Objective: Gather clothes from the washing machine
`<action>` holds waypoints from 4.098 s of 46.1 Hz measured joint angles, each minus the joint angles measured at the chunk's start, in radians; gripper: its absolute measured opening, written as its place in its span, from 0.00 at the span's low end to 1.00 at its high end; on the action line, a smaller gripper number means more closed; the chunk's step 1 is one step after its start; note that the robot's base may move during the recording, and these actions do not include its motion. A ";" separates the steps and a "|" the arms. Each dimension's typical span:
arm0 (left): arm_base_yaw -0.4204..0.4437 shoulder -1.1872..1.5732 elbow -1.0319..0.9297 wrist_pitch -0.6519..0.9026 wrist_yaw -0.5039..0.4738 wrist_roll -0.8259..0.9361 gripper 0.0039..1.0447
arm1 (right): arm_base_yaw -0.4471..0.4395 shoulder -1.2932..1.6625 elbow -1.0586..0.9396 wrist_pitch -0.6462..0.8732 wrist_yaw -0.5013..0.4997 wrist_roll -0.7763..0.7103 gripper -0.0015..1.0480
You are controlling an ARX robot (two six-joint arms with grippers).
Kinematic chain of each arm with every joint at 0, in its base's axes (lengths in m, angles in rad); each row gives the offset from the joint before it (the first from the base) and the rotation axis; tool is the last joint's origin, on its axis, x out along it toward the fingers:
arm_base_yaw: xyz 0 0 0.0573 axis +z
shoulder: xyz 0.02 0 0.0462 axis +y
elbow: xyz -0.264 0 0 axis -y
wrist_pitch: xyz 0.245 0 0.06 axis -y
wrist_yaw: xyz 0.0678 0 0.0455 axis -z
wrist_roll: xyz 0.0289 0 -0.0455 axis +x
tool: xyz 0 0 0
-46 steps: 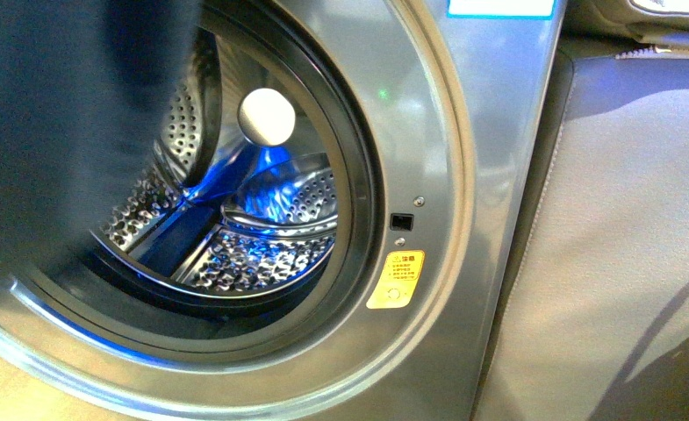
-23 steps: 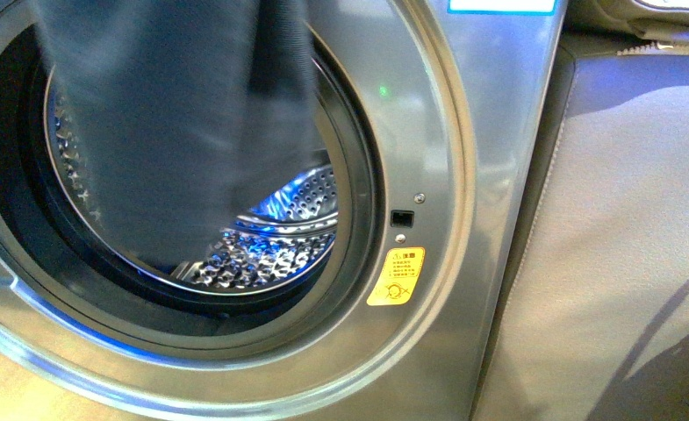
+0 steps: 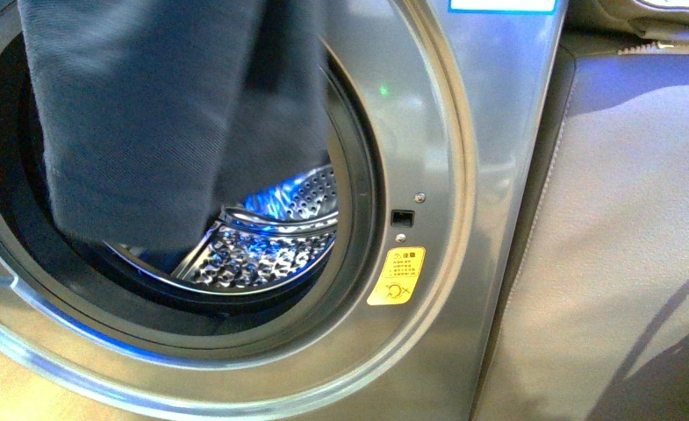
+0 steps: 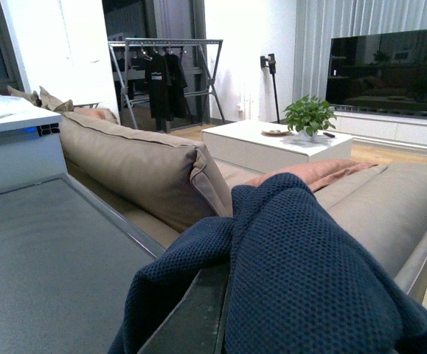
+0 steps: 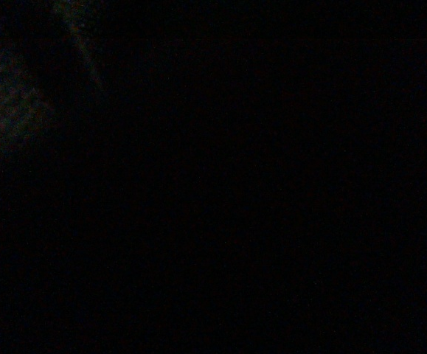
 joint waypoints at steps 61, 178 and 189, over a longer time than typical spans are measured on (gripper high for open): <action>-0.002 0.000 0.004 0.002 0.003 0.003 0.97 | -1.091 -0.380 -0.151 0.004 -0.429 0.408 0.07; 0.038 -0.072 0.006 -0.166 -0.167 -0.104 0.95 | -0.795 -1.130 -1.205 -0.273 -0.278 -0.040 0.92; 0.267 -0.358 -0.460 -0.041 -0.398 -0.109 0.60 | -0.759 -1.142 -1.225 -0.241 -0.252 -0.076 0.92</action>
